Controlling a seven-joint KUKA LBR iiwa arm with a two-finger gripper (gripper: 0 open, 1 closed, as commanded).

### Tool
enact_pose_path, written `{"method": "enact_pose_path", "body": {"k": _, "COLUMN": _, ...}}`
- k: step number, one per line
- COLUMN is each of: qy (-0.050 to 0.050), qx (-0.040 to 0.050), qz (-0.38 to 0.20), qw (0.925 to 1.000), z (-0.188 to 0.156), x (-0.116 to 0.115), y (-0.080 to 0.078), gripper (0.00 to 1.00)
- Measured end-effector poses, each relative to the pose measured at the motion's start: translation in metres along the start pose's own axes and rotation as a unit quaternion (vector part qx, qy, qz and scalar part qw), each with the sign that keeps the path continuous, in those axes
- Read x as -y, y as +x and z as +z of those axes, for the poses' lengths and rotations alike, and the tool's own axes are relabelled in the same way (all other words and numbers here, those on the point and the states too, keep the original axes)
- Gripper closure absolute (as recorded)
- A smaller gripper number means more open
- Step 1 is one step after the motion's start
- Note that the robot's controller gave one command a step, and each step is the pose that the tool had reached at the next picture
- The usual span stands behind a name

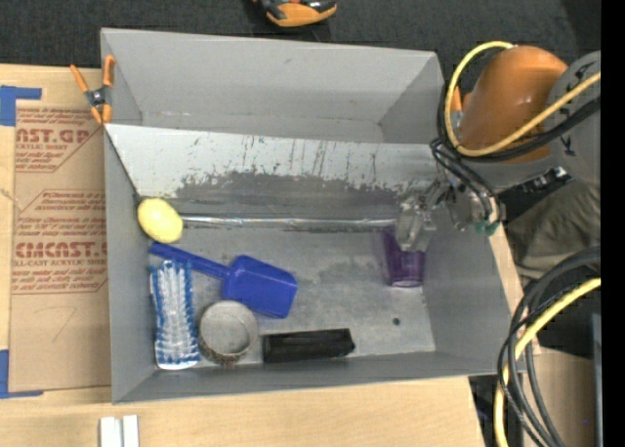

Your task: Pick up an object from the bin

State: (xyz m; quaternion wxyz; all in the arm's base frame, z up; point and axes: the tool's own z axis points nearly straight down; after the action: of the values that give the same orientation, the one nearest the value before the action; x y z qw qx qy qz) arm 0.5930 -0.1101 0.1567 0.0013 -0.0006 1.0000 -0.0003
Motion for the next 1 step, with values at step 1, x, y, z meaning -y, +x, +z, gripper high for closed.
{"method": "enact_pose_path", "body": {"k": 1, "qy": -0.001, "qx": -0.0006, "qz": -0.155, "qw": 0.9879, "z": 0.0373, "x": -0.0079, "y": 0.0572, "gripper": 1.0}}
